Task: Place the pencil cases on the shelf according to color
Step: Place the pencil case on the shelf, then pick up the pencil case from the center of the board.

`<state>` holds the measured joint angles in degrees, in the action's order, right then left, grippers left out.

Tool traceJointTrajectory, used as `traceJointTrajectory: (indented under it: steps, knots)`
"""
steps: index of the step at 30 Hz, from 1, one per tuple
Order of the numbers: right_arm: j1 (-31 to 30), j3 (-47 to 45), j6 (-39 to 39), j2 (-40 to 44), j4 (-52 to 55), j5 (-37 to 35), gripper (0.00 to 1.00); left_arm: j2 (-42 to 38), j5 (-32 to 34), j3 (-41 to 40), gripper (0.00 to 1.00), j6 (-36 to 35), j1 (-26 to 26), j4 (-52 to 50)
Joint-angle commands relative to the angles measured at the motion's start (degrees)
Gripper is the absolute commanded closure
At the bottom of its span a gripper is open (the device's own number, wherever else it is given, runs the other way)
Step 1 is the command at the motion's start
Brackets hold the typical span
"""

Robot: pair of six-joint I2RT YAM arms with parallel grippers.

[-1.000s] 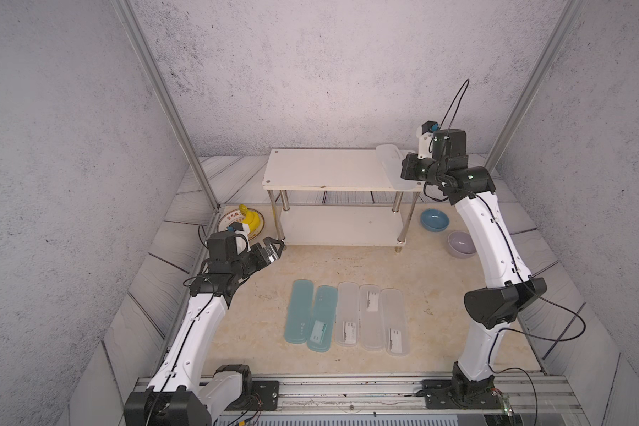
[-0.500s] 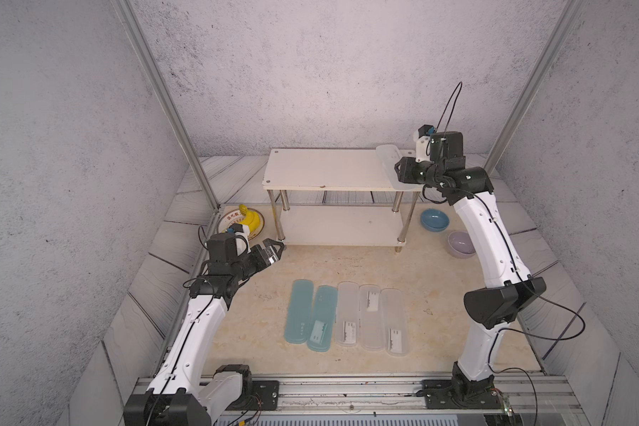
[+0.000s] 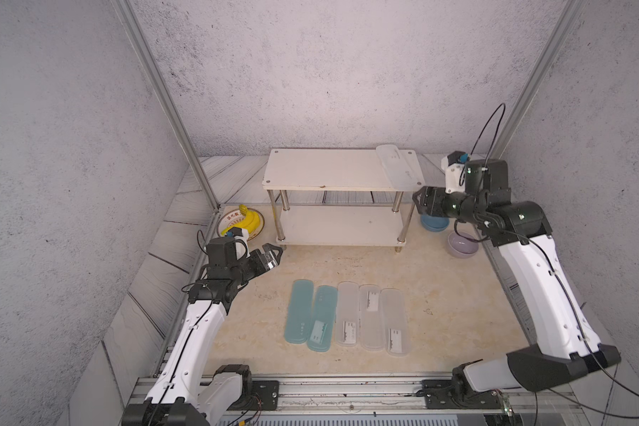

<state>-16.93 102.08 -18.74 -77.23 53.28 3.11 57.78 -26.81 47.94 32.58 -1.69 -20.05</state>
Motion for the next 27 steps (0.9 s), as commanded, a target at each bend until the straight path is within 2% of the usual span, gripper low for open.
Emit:
traceJointTrajectory:
  steps: [1, 6, 10, 13, 16, 18, 21, 27]
  knots:
    - [-0.02, -10.91, -4.39, 8.49, 2.85, 2.89, 0.19, -1.16, -1.58, 0.40, 0.01, -3.73, -0.40, -3.57]
    - [-0.25, -32.36, -10.52, 18.96, 3.68, 9.50, 0.19, -4.75, 1.76, -2.00, 0.01, -4.78, -0.40, -4.09]
    - [-1.31, -45.31, -13.61, 21.48, 2.04, 13.59, 0.24, -4.61, 0.44, -3.67, 0.01, -4.04, -0.38, -0.82]
    - [-5.53, -51.27, -17.33, 21.62, 2.36, 9.83, 0.25, -2.14, -0.59, -3.52, 0.01, -3.23, -0.34, 1.31]
    - [-13.66, -57.57, -21.91, 21.45, -1.10, 5.76, 0.25, 0.71, -2.52, -1.74, 0.01, -4.37, -0.39, 1.05]
    - [-16.82, -61.75, -24.92, 20.68, -4.03, 4.92, 0.25, 1.52, -2.52, -1.81, 0.01, -4.25, -0.37, 1.46]
    - [-19.50, -67.68, -28.45, 19.92, -9.09, 3.88, 0.25, 0.71, -2.44, -1.73, 0.01, -4.17, -0.29, 1.31]
    - [-20.98, -70.82, -27.56, 17.69, -15.10, 3.92, 0.20, -2.83, -0.92, -4.17, 0.01, -2.87, -0.39, 3.79]
